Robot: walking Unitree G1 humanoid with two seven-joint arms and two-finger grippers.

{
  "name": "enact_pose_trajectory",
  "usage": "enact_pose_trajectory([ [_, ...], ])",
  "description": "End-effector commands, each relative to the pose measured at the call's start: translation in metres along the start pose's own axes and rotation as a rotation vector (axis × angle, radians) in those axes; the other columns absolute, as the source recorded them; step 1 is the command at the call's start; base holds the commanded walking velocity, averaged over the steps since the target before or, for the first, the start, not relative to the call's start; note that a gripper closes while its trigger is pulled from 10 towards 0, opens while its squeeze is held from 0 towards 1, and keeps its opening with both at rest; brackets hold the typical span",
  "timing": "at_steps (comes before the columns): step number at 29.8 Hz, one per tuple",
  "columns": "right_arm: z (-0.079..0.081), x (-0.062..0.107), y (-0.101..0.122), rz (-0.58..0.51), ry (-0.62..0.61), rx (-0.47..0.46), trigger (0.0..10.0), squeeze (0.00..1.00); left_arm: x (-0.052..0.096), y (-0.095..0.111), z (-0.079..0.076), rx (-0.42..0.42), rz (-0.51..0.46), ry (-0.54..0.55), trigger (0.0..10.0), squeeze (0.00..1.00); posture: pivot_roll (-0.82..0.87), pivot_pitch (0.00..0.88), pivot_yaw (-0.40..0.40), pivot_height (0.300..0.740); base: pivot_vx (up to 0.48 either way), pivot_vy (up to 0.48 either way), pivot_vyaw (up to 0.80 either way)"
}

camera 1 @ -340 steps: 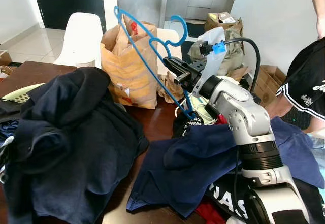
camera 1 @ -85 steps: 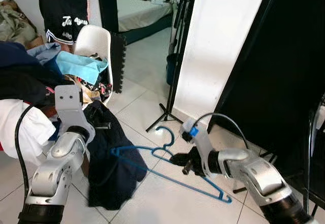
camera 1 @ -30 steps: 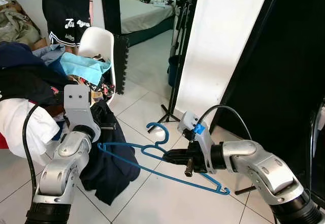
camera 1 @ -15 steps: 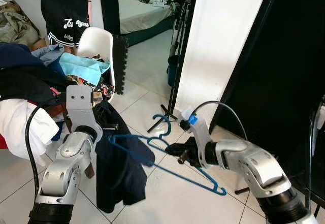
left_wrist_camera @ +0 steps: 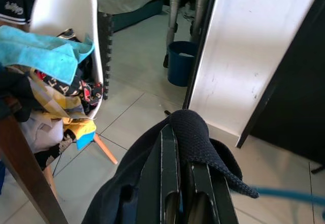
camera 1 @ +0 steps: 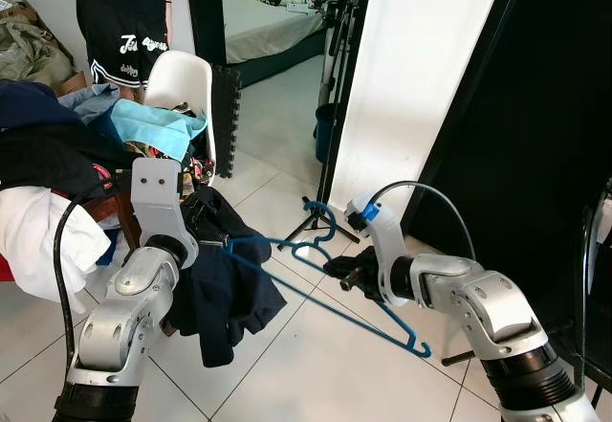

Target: Hang hanger

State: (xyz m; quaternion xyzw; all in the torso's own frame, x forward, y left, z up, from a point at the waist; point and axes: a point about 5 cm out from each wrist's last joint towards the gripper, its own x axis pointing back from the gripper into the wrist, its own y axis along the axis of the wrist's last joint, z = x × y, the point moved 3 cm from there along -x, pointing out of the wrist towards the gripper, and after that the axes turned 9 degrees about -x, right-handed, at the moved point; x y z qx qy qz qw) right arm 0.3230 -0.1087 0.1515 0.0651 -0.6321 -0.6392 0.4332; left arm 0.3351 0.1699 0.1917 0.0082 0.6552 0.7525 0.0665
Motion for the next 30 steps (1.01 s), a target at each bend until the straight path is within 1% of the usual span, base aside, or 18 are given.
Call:
enact_pose_trajectory([
  [1, -0.001, 0.002, 0.01, -0.054, -0.005, 0.03, 10.0, 0.0, 0.002, 0.004, -0.003, -0.038, -0.016, -0.028, 10.0, 0.0, -0.03, 0.032, -0.037, 0.74, 0.0, 0.0, 0.0],
  [3, 0.007, 0.001, 0.014, -0.083, 0.03, 0.032, 10.0, 0.0, 0.004, 0.002, -0.01, -0.081, -0.005, -0.077, 10.0, 0.0, -0.03, 0.032, -0.038, 0.74, 0.0, 0.0, 0.0],
  [6, 0.008, 0.001, 0.015, -0.088, 0.035, 0.033, 10.0, 0.0, 0.004, 0.001, -0.011, -0.086, -0.004, -0.084, 10.0, 0.0, -0.03, 0.032, -0.038, 0.74, 0.0, 0.0, 0.0],
  [8, 0.008, 0.002, 0.017, -0.101, 0.041, 0.026, 10.0, 0.0, 0.005, 0.0, -0.015, -0.11, 0.0, -0.11, 10.0, 0.0, -0.03, 0.032, -0.037, 0.74, 0.0, 0.0, 0.0],
  [12, 0.007, 0.002, 0.019, -0.108, 0.042, 0.026, 10.0, 0.0, 0.005, -0.001, -0.016, -0.133, 0.005, -0.124, 10.0, 0.0, -0.03, 0.031, -0.037, 0.74, 0.0, 0.0, 0.0],
  [15, 0.006, 0.003, 0.019, -0.11, 0.044, 0.03, 10.0, 0.0, 0.005, -0.001, -0.011, -0.156, 0.007, -0.113, 10.0, 0.0, -0.03, 0.031, -0.037, 0.74, 0.0, 0.0, 0.0],
  [16, 0.006, 0.004, 0.018, -0.111, 0.045, 0.033, 10.0, 0.0, 0.004, 0.0, -0.006, -0.17, 0.006, -0.098, 10.0, 0.0, -0.04, 0.032, -0.035, 0.74, 0.0, 0.0, 0.0],
  [19, 0.006, 0.004, 0.018, -0.111, 0.045, 0.033, 10.0, 0.0, 0.004, 0.0, -0.006, -0.17, 0.006, -0.098, 10.0, 0.0, -0.04, 0.032, -0.035, 0.74, 0.0, 0.0, 0.0],
  [20, 0.005, 0.004, 0.017, -0.111, 0.046, 0.036, 10.0, 0.0, 0.004, 0.001, -0.002, -0.177, 0.005, -0.085, 10.0, 0.0, -0.04, 0.032, -0.035, 0.74, 0.0, 0.0, 0.0],
  [21, 0.005, 0.005, 0.017, -0.11, 0.045, 0.041, 10.0, 0.0, 0.004, 0.002, 0.006, -0.193, 0.006, -0.069, 10.0, 0.0, -0.03, 0.031, -0.036, 0.74, 0.0, 0.0, 0.0],
  [22, 0.005, 0.005, 0.017, -0.11, 0.045, 0.041, 10.0, 0.0, 0.004, 0.002, 0.006, -0.193, 0.006, -0.069, 10.0, 0.0, -0.03, 0.031, -0.036, 0.74, 0.0, 0.0, 0.0],
  [23, 0.004, 0.006, 0.016, -0.109, 0.043, 0.047, 10.0, 0.0, 0.005, 0.003, 0.013, -0.206, 0.008, -0.057, 10.0, 0.0, -0.03, 0.03, -0.035, 0.74, 0.0, 0.0, 0.0],
  [25, 0.004, 0.006, 0.016, -0.109, 0.043, 0.047, 10.0, 0.0, 0.005, 0.003, 0.013, -0.206, 0.008, -0.057, 10.0, 0.0, -0.03, 0.03, -0.035, 0.74, 0.0, 0.0, 0.0],
  [26, 0.003, 0.006, 0.016, -0.108, 0.042, 0.05, 10.0, 0.0, 0.006, 0.004, 0.018, -0.217, 0.009, -0.05, 10.0, 0.0, -0.03, 0.03, -0.037, 0.74, 0.0, 0.0, 0.0],
  [27, 0.003, 0.006, 0.016, -0.108, 0.042, 0.05, 10.0, 0.0, 0.006, 0.004, 0.018, -0.217, 0.009, -0.05, 10.0, 0.0, -0.03, 0.03, -0.037, 0.74, 0.0, 0.0, 0.0],
  [28, 0.002, 0.006, 0.016, -0.106, 0.04, 0.059, 10.0, 0.0, 0.007, 0.005, 0.023, -0.231, 0.011, -0.042, 10.0, 0.0, -0.03, 0.029, -0.038, 0.74, 0.0, 0.0, 0.0],
  [30, 0.002, 0.006, 0.016, -0.106, 0.04, 0.059, 10.0, 0.0, 0.007, 0.005, 0.023, -0.231, 0.011, -0.042, 10.0, 0.0, -0.03, 0.029, -0.038, 0.74, 0.0, 0.0, 0.0],
])
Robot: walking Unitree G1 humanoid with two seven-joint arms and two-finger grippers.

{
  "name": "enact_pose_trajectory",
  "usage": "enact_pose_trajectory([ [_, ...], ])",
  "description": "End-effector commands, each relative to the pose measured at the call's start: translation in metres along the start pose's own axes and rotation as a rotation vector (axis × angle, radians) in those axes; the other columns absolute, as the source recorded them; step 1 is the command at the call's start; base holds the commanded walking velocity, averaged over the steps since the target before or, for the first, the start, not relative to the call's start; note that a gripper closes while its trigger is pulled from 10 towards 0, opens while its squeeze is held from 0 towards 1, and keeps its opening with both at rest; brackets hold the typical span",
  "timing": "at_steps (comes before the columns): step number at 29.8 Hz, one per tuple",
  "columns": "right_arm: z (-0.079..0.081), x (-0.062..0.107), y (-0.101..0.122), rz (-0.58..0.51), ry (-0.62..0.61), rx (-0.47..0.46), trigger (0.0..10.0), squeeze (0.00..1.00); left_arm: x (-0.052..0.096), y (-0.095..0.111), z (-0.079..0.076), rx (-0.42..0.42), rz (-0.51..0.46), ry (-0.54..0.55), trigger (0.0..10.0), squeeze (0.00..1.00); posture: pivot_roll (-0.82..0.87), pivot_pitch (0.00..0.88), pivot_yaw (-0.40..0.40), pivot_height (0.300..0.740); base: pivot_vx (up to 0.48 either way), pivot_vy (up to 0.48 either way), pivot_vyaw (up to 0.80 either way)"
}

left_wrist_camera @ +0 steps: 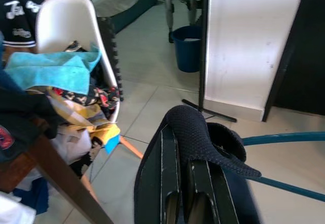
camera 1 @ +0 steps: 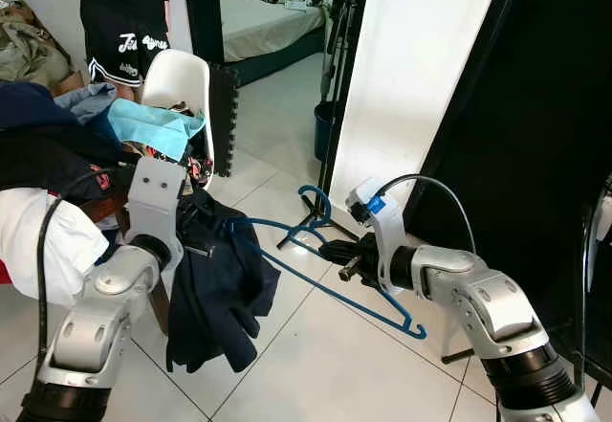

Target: Hang hanger

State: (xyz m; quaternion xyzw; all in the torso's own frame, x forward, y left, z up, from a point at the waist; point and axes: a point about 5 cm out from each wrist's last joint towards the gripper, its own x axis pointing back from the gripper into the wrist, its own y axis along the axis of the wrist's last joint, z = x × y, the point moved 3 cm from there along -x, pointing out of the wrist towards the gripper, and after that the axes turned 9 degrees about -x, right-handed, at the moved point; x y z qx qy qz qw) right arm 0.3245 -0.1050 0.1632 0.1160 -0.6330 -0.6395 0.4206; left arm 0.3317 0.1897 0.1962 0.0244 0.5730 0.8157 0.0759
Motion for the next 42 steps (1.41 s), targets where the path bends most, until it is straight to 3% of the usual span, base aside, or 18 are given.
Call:
enact_pose_trajectory([
  [1, -0.003, 0.004, 0.005, -0.024, -0.009, 0.017, 10.0, 0.0, 0.004, 0.002, 0.007, -0.032, -0.003, 0.01, 10.0, 0.0, -0.03, 0.029, -0.038, 0.74, 0.0, 0.0, 0.0],
  [9, -0.001, 0.006, 0.004, -0.016, 0.022, 0.043, 10.0, 0.0, 0.006, 0.002, 0.01, -0.052, -0.002, 0.016, 10.0, 0.0, -0.03, 0.025, -0.041, 0.74, 0.0, 0.0, 0.0],
  [13, 0.009, 0.004, 0.006, -0.037, 0.082, 0.009, 10.0, 0.0, 0.002, 0.007, -0.001, -0.038, -0.022, 0.001, 10.0, 0.0, -0.03, 0.023, -0.041, 0.74, 0.0, 0.0, 0.0],
  [19, 0.018, 0.002, 0.004, -0.032, 0.119, -0.008, 10.0, 0.0, -0.002, 0.011, -0.007, -0.015, -0.036, 0.007, 10.0, 0.0, -0.03, 0.022, -0.04, 0.74, 0.0, 0.0, 0.0],
  [26, 0.039, -0.005, -0.006, -0.007, 0.192, -0.032, 10.0, 0.0, -0.012, 0.018, -0.019, 0.047, -0.055, 0.041, 10.0, 0.0, -0.03, 0.027, -0.032, 0.74, 0.0, 0.0, 0.0],
  [33, 0.041, -0.002, -0.011, 0.007, 0.216, -0.027, 10.0, 0.0, -0.01, 0.023, -0.024, 0.061, -0.084, -0.009, 10.0, 0.0, -0.03, 0.032, -0.035, 0.74, 0.0, 0.0, 0.0],
  [34, 0.039, -0.002, -0.011, 0.006, 0.211, -0.028, 10.0, 0.0, -0.009, 0.026, -0.028, 0.072, -0.099, -0.036, 10.0, 0.0, -0.03, 0.032, -0.035, 0.74, 0.0, 0.0, 0.0],
  [37, 0.042, -0.007, -0.01, -0.01, 0.219, -0.049, 10.0, 0.0, -0.002, 0.046, -0.062, 0.113, -0.196, -0.23, 10.0, 0.0, -0.02, 0.033, -0.038, 0.74, 0.0, 0.0, 0.0],
  [38, 0.042, -0.007, -0.01, -0.01, 0.219, -0.049, 10.0, 0.0, -0.002, 0.046, -0.062, 0.113, -0.196, -0.23, 10.0, 0.0, -0.02, 0.033, -0.038, 0.74, 0.0, 0.0, 0.0],
  [42, 0.045, -0.014, -0.006, -0.041, 0.213, -0.07, 10.0, 0.0, 0.006, 0.052, -0.092, 0.109, -0.226, -0.372, 10.0, 0.0, -0.02, 0.034, -0.038, 0.74, 0.0, 0.0, 0.0],
])
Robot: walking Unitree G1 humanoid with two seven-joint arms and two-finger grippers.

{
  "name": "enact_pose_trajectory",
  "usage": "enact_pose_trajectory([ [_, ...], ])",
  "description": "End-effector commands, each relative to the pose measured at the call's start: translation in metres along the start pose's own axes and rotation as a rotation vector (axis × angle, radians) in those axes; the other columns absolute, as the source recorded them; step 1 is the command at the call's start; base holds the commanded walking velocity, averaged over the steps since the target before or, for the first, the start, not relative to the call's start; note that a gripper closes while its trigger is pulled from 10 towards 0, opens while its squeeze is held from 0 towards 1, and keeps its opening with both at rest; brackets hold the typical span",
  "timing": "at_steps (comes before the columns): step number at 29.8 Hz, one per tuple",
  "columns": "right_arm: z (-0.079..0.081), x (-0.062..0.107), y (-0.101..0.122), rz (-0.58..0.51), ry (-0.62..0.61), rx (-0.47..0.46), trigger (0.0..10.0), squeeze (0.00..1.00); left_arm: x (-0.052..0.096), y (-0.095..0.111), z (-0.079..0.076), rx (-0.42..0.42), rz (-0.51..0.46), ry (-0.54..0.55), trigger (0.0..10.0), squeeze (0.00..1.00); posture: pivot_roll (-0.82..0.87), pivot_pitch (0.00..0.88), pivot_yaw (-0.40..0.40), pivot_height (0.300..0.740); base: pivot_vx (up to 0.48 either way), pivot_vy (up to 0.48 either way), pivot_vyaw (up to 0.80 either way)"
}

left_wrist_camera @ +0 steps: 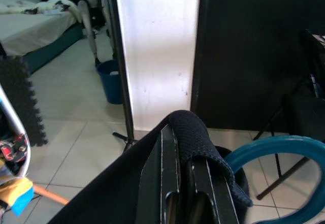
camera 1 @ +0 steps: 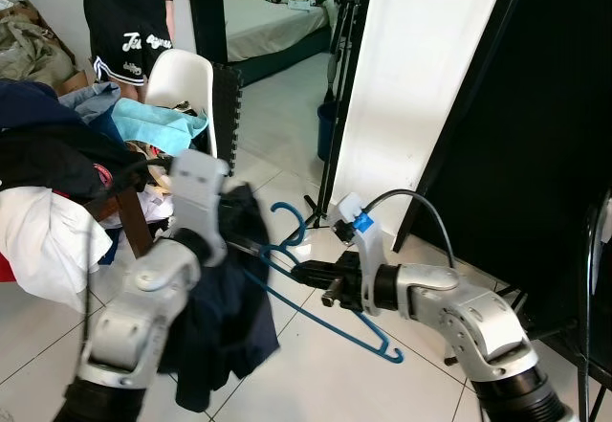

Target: Hang hanger

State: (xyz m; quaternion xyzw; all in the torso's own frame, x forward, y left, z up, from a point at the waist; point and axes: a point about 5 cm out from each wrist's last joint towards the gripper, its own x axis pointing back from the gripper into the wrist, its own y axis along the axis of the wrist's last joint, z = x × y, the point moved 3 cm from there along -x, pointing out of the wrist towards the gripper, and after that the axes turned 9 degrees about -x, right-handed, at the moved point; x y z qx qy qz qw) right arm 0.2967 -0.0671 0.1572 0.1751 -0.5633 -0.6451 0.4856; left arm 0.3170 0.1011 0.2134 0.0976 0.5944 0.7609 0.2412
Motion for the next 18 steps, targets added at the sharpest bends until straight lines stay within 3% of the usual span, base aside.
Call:
enact_pose_trajectory([
  [1, -0.002, -0.005, 0.007, -0.047, -0.021, -0.014, 10.0, 0.0, 0.0, 0.003, -0.02, 0.01, -0.023, -0.081, 10.0, 0.0, -0.02, 0.034, -0.038, 0.74, 0.0, 0.0, 0.0],
  [5, -0.007, -0.008, 0.013, -0.081, -0.057, -0.036, 10.0, 0.0, 0.0, -0.001, -0.025, 0.005, -0.008, -0.088, 10.0, 0.0, -0.02, 0.035, -0.036, 0.74, 0.0, 0.0, 0.0],
  [12, -0.019, -0.009, 0.022, -0.14, -0.142, -0.082, 10.0, 0.0, 0.001, -0.005, -0.015, -0.017, 0.018, -0.021, 10.0, 0.0, -0.02, 0.036, -0.034, 0.74, 0.0, 0.0, 0.0],
  [14, -0.037, -0.007, 0.025, -0.169, -0.254, -0.132, 10.0, 0.0, 0.005, 0.0, 0.006, -0.02, 0.004, 0.076, 10.0, 0.0, -0.02, 0.037, -0.032, 0.74, 0.0, 0.0, 0.0],
  [16, -0.037, -0.007, 0.025, -0.169, -0.254, -0.132, 10.0, 0.0, 0.005, 0.0, 0.006, -0.02, 0.004, 0.076, 10.0, 0.0, -0.02, 0.037, -0.032, 0.74, 0.0, 0.0, 0.0],
  [18, -0.054, -0.003, 0.029, -0.208, -0.35, -0.181, 10.0, 0.0, 0.013, 0.004, 0.036, -0.019, -0.007, 0.228, 10.0, 0.0, -0.02, 0.035, -0.032, 0.74, 0.0, 0.0, 0.0],
])
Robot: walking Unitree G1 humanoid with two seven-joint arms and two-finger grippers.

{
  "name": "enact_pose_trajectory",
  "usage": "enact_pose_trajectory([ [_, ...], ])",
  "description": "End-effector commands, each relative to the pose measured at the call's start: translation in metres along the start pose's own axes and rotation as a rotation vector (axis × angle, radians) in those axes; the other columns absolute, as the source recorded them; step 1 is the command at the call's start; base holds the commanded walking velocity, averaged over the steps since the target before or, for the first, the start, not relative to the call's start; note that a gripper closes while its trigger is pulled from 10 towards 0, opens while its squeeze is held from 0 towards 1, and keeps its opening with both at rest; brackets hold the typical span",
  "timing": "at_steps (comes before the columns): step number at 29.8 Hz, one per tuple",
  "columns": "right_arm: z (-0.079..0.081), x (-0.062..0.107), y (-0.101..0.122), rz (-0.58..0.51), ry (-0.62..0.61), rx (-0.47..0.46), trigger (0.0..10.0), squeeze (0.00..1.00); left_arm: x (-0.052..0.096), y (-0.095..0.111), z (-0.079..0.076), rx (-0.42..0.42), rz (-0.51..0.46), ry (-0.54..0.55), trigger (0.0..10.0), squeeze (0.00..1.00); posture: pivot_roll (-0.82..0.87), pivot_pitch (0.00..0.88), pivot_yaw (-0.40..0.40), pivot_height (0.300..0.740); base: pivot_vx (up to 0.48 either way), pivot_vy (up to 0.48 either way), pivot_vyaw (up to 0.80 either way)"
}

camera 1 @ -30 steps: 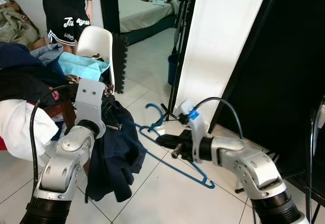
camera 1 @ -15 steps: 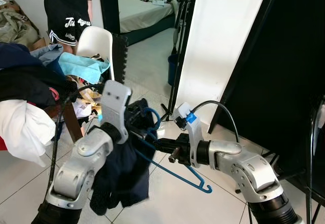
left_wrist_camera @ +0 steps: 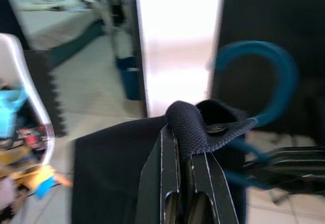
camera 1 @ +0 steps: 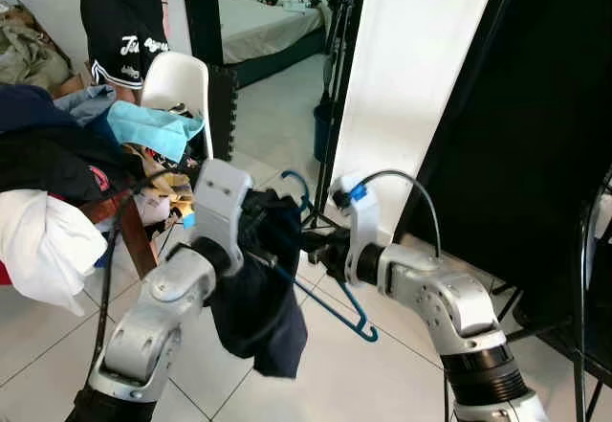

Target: Hang hanger

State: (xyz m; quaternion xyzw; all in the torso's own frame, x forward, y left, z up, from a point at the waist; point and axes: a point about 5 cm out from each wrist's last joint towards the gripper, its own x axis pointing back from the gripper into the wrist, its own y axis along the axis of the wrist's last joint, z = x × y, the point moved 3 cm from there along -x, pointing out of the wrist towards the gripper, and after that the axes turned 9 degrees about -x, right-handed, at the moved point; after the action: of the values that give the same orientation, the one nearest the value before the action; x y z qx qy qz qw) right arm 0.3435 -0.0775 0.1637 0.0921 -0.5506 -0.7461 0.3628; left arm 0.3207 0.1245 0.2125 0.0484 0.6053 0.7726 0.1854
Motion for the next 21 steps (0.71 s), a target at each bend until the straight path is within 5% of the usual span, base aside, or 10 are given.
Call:
enact_pose_trajectory([
  [1, -0.015, 0.004, 0.008, -0.045, -0.077, -0.012, 10.0, 0.0, 0.003, 0.009, 0.015, -0.005, -0.036, 0.079, 10.0, 0.0, -0.02, 0.035, -0.032, 0.74, 0.0, 0.0, 0.0],
  [3, -0.019, 0.004, 0.01, -0.06, -0.1, -0.025, 10.0, 0.0, 0.005, 0.009, 0.025, -0.007, -0.035, 0.129, 10.0, 0.0, -0.02, 0.035, -0.031, 0.74, 0.0, 0.0, 0.0],
  [5, -0.026, 0.005, 0.019, -0.112, -0.139, -0.053, 10.0, 0.0, 0.014, 0.006, 0.059, -0.006, -0.013, 0.297, 10.0, 0.0, -0.02, 0.035, -0.031, 0.74, 0.0, 0.0, 0.0],
  [8, -0.034, 0.006, 0.026, -0.156, -0.187, -0.076, 10.0, 0.0, 0.022, 0.009, 0.081, 0.032, -0.031, 0.416, 10.0, 0.0, -0.02, 0.035, -0.033, 0.74, 0.0, 0.0, 0.0],
  [10, -0.037, 0.006, 0.029, -0.178, -0.21, -0.088, 10.0, 0.0, 0.021, 0.014, 0.079, 0.066, -0.062, 0.401, 10.0, 0.0, -0.02, 0.035, -0.034, 0.74, 0.0, 0.0, 0.0],
  [13, -0.041, 0.005, 0.038, -0.233, -0.23, -0.114, 10.0, 0.0, 0.011, 0.03, 0.047, 0.124, -0.135, 0.229, 10.0, 0.0, -0.01, 0.032, -0.035, 0.74, 0.0, 0.0, 0.0],
  [14, -0.041, 0.005, 0.038, -0.233, -0.23, -0.114, 10.0, 0.0, 0.011, 0.03, 0.047, 0.124, -0.135, 0.229, 10.0, 0.0, -0.01, 0.032, -0.035, 0.74, 0.0, 0.0, 0.0],
  [15, -0.039, 0.005, 0.042, -0.254, -0.22, -0.121, 10.0, 0.0, 0.007, 0.033, 0.028, 0.133, -0.147, 0.132, 10.0, 0.0, -0.01, 0.031, -0.035, 0.74, 0.0, 0.0, 0.0],
  [18, -0.037, 0.004, 0.045, -0.272, -0.211, -0.13, 10.0, 0.0, 0.005, 0.035, 0.011, 0.137, -0.152, 0.049, 10.0, 0.0, -0.01, 0.03, -0.035, 0.74, 0.0, 0.0, 0.0],
  [21, -0.029, 0.001, 0.054, -0.328, -0.165, -0.157, 10.0, 0.0, 0.003, 0.031, -0.043, 0.153, -0.135, -0.214, 10.0, 0.0, -0.02, 0.027, -0.036, 0.74, 0.0, 0.0, 0.0],
])
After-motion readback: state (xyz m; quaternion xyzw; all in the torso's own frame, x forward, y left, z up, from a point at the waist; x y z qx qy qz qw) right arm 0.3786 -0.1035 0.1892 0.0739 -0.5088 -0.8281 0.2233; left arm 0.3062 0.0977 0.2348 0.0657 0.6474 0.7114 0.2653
